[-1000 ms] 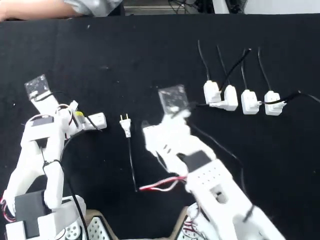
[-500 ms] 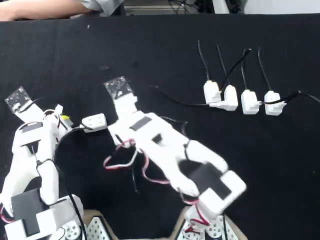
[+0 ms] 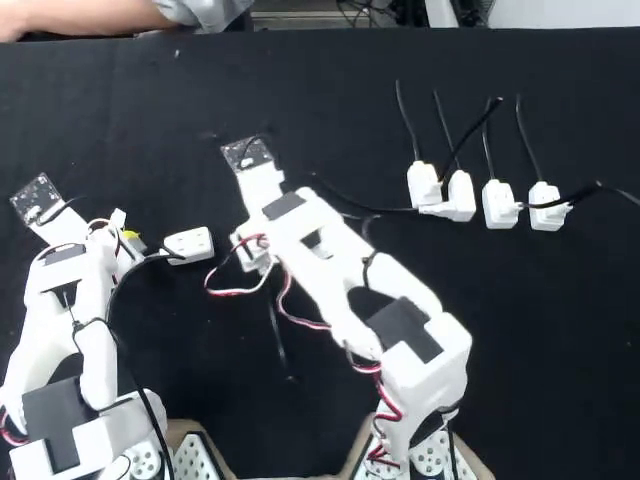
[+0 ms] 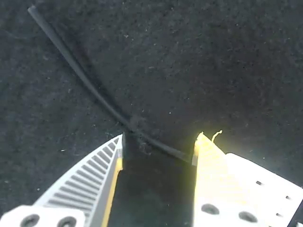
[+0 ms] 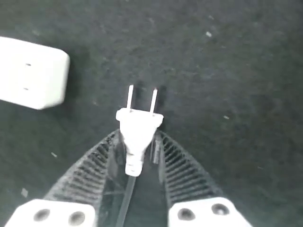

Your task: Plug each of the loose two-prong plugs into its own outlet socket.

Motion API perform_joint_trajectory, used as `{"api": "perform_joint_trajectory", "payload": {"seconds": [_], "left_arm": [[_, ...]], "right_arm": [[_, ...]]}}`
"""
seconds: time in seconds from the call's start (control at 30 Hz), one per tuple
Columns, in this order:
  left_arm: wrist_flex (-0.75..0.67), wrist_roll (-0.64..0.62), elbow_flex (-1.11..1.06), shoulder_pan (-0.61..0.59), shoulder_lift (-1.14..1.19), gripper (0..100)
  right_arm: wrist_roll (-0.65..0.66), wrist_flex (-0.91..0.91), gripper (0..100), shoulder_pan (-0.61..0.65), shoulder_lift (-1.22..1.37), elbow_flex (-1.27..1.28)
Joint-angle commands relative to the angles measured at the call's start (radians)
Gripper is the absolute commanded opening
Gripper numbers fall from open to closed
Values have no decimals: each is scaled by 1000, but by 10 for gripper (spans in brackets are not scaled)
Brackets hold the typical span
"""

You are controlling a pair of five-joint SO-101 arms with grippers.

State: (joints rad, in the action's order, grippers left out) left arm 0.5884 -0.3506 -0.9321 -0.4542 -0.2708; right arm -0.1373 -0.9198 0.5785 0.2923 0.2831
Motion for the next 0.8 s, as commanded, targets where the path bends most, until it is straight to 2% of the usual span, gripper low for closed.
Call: {"api": "perform_joint_trajectory", "payload": {"seconds": [0.0,0.1,0.27,0.33,0.43,0.57,0.67,0.77], "left_arm": [[-8,-11,10,-7,-15,238],[-8,-11,10,2,-15,238],[-6,-11,10,22,-15,238],[-6,-11,10,21,-15,238],[-5,-11,10,18,-15,238],[-6,-11,10,19,-15,238],[-8,-11,10,21,-15,238],[-8,-11,15,22,-9,238]], "right_arm": [[137,-107,10,-54,-163,-51],[292,-172,11,-75,-280,-54],[669,-189,11,-71,-320,36],[720,-121,11,-51,-297,113],[569,-63,16,-43,-283,147],[305,-60,103,3,-274,122],[282,-63,147,41,-283,120],[216,-68,136,46,-283,143]]}}
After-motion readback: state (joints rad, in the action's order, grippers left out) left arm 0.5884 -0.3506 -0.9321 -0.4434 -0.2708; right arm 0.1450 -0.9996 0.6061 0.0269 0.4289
